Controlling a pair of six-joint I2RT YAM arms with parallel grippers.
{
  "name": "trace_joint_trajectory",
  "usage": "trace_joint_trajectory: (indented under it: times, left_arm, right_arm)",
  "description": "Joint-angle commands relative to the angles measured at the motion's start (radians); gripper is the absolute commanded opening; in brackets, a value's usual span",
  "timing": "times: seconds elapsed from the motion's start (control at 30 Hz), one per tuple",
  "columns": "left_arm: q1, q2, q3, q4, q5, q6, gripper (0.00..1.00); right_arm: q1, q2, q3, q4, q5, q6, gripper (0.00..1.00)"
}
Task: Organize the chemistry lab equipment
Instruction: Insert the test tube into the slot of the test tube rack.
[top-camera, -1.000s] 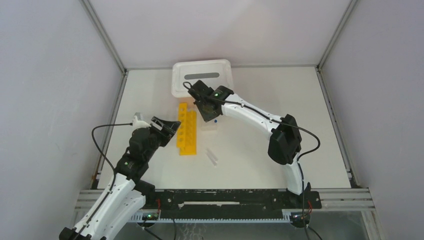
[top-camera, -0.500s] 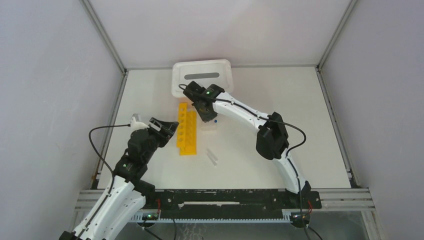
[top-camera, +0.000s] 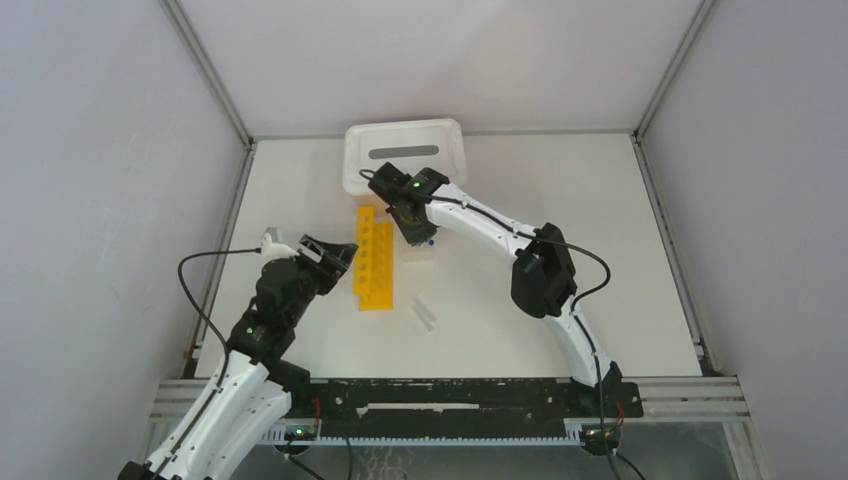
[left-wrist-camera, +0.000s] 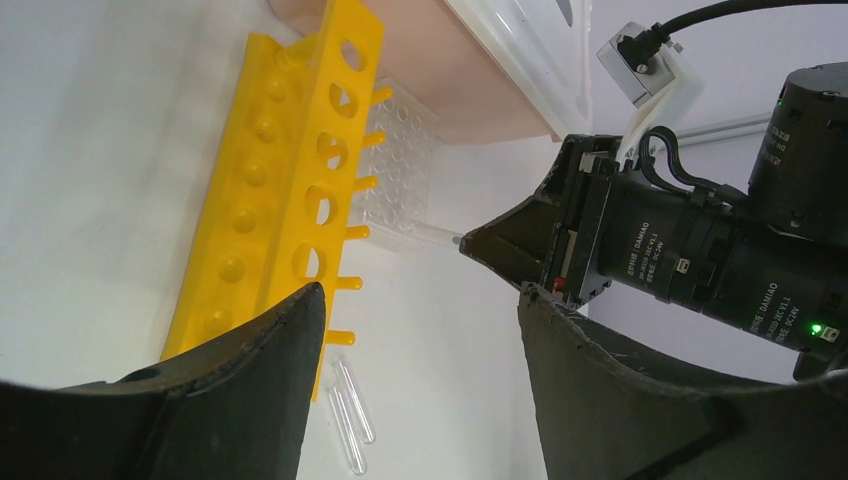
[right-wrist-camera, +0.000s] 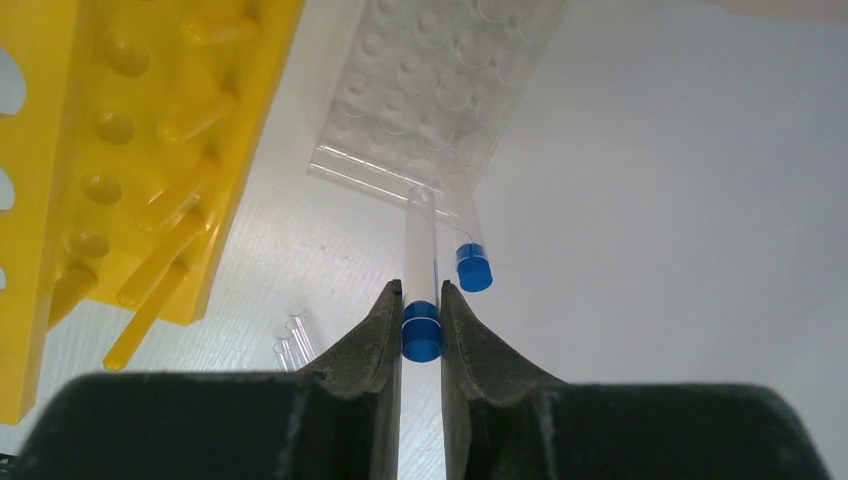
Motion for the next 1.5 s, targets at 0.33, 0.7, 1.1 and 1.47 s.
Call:
trace_joint_trajectory:
  times: [0.33, 0.7, 1.1, 1.47]
  left_arm:
    - [-0.003, 0.005, 0.041, 0.038, -0.006, 0.023, 0.75]
    - [-0.003, 0.006, 0.037, 0.040, -0.007, 0.023, 0.75]
    - [-0.003, 0.017, 0.037, 0.046, -0.010, 0.024, 0.75]
    - [-0.002, 0.043, 0.027, 0.074, 0.004, 0.021, 0.76]
  right_arm:
    - [-0.012, 0.017, 0.030, 0.036, -0.023, -0.024, 0.08]
    - [-0.019, 0.030, 0.021, 0.055, -0.038, -0.027, 0.07]
    - [-0.028, 0.042, 0.005, 0.072, -0.042, -0.040, 0.07]
    - [-0.032, 0.057, 0.012, 0.073, -0.052, -0.053, 0.22]
